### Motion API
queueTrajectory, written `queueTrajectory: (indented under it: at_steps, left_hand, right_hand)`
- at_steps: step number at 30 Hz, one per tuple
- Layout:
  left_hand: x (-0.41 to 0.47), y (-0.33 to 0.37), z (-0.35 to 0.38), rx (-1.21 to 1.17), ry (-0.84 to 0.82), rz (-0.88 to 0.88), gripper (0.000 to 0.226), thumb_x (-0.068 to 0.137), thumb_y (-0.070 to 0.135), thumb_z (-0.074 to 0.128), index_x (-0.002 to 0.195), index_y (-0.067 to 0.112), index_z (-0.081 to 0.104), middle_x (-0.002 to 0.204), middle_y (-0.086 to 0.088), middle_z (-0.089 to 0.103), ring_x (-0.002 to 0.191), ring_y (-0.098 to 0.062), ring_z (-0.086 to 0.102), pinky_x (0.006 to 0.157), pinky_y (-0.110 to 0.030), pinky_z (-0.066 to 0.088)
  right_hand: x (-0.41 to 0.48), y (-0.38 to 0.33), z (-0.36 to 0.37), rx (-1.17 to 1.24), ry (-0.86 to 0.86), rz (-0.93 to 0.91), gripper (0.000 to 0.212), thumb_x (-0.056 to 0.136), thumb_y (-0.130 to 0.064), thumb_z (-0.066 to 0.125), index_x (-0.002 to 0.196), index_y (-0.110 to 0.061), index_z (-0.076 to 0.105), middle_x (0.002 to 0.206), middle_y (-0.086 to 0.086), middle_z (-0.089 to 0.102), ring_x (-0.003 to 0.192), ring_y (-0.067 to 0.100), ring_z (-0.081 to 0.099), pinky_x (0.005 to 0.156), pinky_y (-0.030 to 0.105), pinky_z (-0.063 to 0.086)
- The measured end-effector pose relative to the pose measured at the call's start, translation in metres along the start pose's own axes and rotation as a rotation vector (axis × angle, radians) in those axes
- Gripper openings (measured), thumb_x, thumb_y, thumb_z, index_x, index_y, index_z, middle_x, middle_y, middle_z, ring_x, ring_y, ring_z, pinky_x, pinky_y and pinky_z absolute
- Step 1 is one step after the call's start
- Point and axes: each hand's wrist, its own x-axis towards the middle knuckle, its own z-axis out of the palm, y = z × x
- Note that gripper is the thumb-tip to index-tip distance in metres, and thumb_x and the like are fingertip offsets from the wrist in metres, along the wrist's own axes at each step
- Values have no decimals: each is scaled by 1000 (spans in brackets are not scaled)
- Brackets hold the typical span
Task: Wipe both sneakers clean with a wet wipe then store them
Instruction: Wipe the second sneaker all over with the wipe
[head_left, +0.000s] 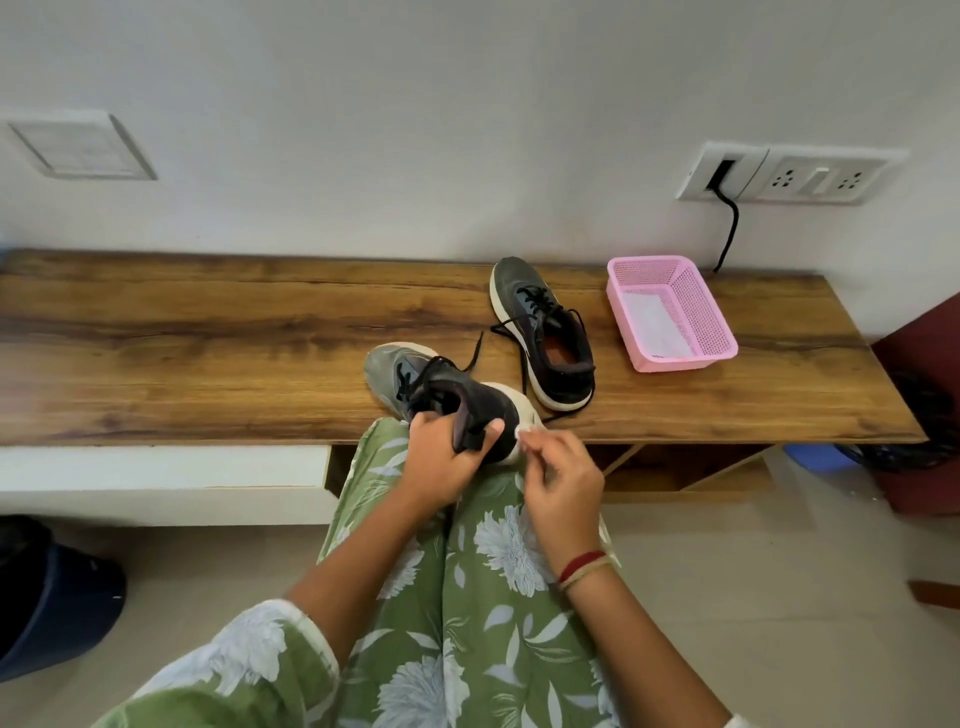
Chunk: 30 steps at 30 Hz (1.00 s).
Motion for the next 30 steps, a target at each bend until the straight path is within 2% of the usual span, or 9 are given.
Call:
queueTrajectory:
  at_steps: [5, 8, 11, 14, 19, 21, 25, 27, 30]
  left_hand:
    - [-34, -11, -18, -58, -118, -84, 38, 85, 56, 54, 90, 20, 66, 90, 10, 67, 90, -7, 61, 95, -39, 46]
    - [-47, -17, -38, 66, -169, -86, 31, 83, 49, 63, 103, 25, 68, 110, 15, 63, 111, 1, 49, 112, -32, 24]
    - [-67, -19, -46, 48, -25, -124, 12, 78, 36, 68, 90, 36, 65, 92, 24, 62, 94, 10, 51, 99, -40, 39]
    - [-74, -14, -43, 55, -55, -223, 27, 77, 20, 68, 82, 42, 53, 83, 20, 55, 84, -2, 50, 79, -31, 45]
    - [-54, -15, -65, -266, -81, -404, 32, 82, 4, 48, 88, 29, 65, 88, 12, 68, 84, -4, 62, 79, -32, 53]
    - [-39, -21, -74, -107, 47, -338, 33, 86, 5, 54, 111, 26, 57, 111, 10, 61, 99, -2, 57, 92, -31, 49]
    - [0, -40, -62, 306, -137, -123, 100, 78, 13, 66, 147, 44, 0, 156, 2, 7, 143, -20, 9, 114, -43, 20]
    - [19, -39, -48, 374, -120, 79, 89, 84, 9, 54, 146, 46, 2, 158, -5, 10, 145, -25, 7, 113, -49, 21]
    - [31, -42, -34, 282, -134, 181, 50, 90, 24, 37, 138, 40, 32, 145, -5, 44, 135, -26, 36, 104, -50, 37]
  right_hand:
    - [-3, -8, -19, 94, -76, 25, 30, 79, 6, 66, 95, -19, 70, 91, -11, 63, 85, 1, 61, 75, 20, 53]
    - [18, -20, -21, 137, 9, 26, 22, 82, 0, 65, 95, -17, 69, 92, -16, 60, 84, -2, 58, 74, 12, 48]
    - [37, -21, 1, 121, -95, 23, 17, 83, -1, 65, 93, -14, 70, 90, -10, 62, 85, -2, 58, 76, 12, 47]
    - [39, -19, 34, 35, -182, 73, 18, 83, 1, 61, 90, -12, 70, 89, -7, 60, 84, 5, 57, 78, 8, 42]
    - [30, -24, 55, -35, -162, 53, 17, 86, 0, 57, 94, -11, 67, 91, -9, 55, 82, 4, 51, 74, -1, 34]
    - [32, -23, 57, -30, -193, 4, 17, 87, -2, 56, 95, -11, 67, 94, -5, 59, 83, 6, 54, 75, 7, 40]
    - [40, -23, 61, 66, -197, -17, 17, 85, 0, 59, 91, -13, 68, 93, -3, 64, 85, 2, 56, 76, 10, 44]
    - [45, -21, 63, 131, -179, 73, 14, 84, -2, 62, 88, -14, 68, 89, -2, 65, 84, 2, 57, 75, 9, 43]
    - [47, -19, 66, 308, -116, 370, 13, 85, -2, 63, 81, -15, 65, 83, 0, 65, 79, 12, 63, 71, 19, 49]
